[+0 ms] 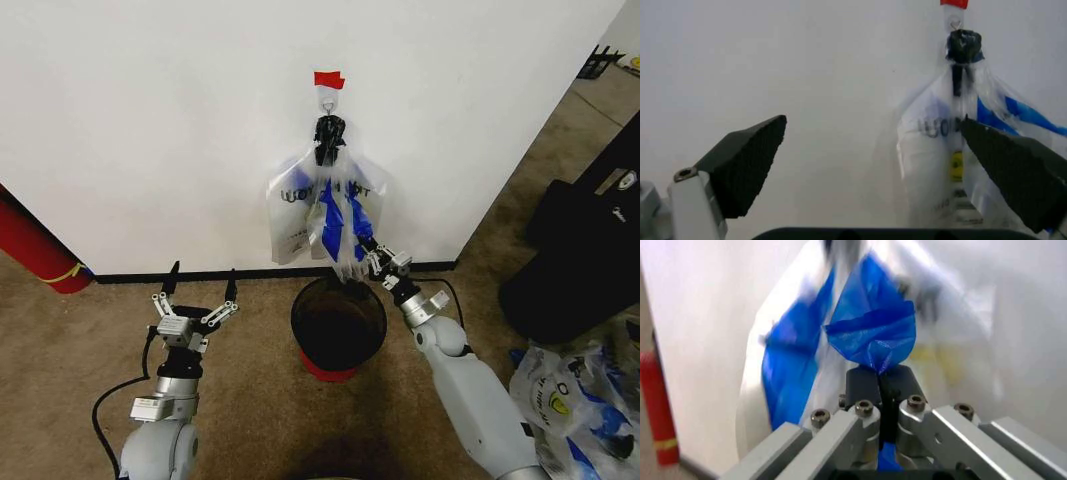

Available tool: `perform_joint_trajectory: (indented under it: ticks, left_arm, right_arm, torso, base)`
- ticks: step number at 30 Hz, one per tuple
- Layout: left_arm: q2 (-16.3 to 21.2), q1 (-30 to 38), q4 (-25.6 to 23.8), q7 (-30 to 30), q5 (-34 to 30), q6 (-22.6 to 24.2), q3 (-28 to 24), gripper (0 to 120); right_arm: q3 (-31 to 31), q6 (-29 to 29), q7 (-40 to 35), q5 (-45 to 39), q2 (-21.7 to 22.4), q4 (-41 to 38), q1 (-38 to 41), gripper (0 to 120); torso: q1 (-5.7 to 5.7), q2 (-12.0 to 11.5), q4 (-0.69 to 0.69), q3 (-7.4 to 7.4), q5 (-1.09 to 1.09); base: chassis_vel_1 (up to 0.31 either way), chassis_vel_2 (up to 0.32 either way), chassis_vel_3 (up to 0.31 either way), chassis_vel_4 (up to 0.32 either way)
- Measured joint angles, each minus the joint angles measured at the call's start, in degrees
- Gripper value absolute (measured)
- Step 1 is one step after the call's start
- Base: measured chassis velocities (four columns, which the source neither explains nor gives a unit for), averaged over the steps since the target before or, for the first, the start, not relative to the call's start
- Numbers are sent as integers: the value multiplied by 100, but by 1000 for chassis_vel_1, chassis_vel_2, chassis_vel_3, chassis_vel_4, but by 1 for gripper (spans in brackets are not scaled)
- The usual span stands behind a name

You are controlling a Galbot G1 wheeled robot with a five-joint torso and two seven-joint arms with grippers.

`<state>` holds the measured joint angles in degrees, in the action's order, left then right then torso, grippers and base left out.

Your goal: Pick up the garbage bag from the wall and place it over the trash bin.

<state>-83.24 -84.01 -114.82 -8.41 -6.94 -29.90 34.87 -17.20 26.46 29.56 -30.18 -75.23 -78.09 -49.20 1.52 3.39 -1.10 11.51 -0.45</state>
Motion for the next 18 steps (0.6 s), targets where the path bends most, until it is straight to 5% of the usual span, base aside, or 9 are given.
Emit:
perform_joint_trajectory:
  ticks: [10, 18]
  left_arm:
    - [424, 314, -241, 144, -740, 696, -933, 100]
    - [822, 1211, 207, 446, -768, 1418, -2796, 100]
  right_arm:
    - [-214, -253, -671, -994, 11, -1040, -630, 0]
    - [-192, -526, -1226, -1653, -149, -1491, -996, 0]
  torso:
    - [0, 0, -2, -1, 1]
    - [0, 0, -1, 0, 0]
  base:
    - [0, 0, 0, 0]
    - [0, 0, 0, 0]
